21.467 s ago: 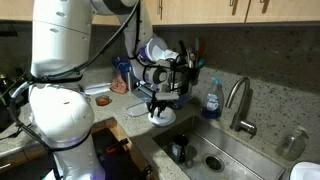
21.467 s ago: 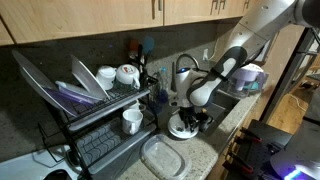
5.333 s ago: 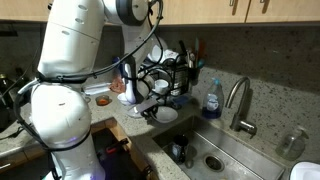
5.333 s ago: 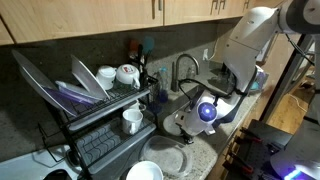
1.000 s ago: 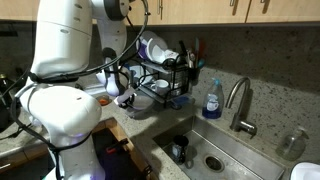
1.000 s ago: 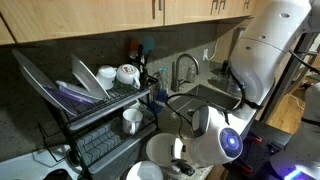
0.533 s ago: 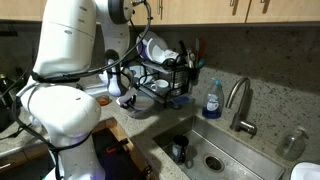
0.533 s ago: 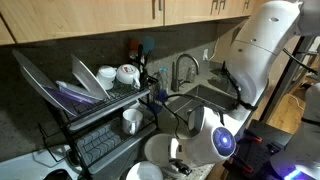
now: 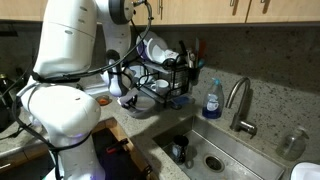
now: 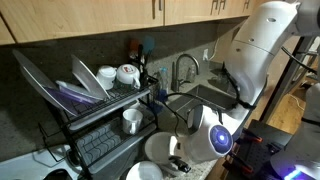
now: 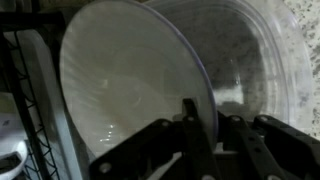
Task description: Move one white bowl to the right then put the remaining bowl in the clear bowl,take it out and put the bowl on the right inside the clear bowl
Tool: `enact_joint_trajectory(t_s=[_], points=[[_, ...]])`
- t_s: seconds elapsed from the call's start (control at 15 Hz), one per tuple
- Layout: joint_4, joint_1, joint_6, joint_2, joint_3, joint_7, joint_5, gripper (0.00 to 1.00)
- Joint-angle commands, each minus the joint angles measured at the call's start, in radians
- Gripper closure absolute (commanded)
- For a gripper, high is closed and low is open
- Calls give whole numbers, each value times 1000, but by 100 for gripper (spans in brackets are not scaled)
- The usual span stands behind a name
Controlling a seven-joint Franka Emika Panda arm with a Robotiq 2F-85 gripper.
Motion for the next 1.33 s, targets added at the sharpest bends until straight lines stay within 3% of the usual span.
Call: enact_joint_trajectory(t_s=[0.0,0.27,0.47,0.67,0.8,0.93,1.2,1.27], points=[[5,-10,-2,2,-14,-33,16,64],[-1,-12,-5,-3,-22,-28,15,39],[-10,-13,-10,-14,-20,-14,6,30],[-17,-9,-13,-24,-16,-7,3,29],[-17,-6,-17,-25,-15,-4,-1,54],[-18,-4,-19,-26,-13,3,-8,64],[-25,5,-21,-38,-10,20,-22,96],[-28,7,-23,-42,-8,24,-26,99]])
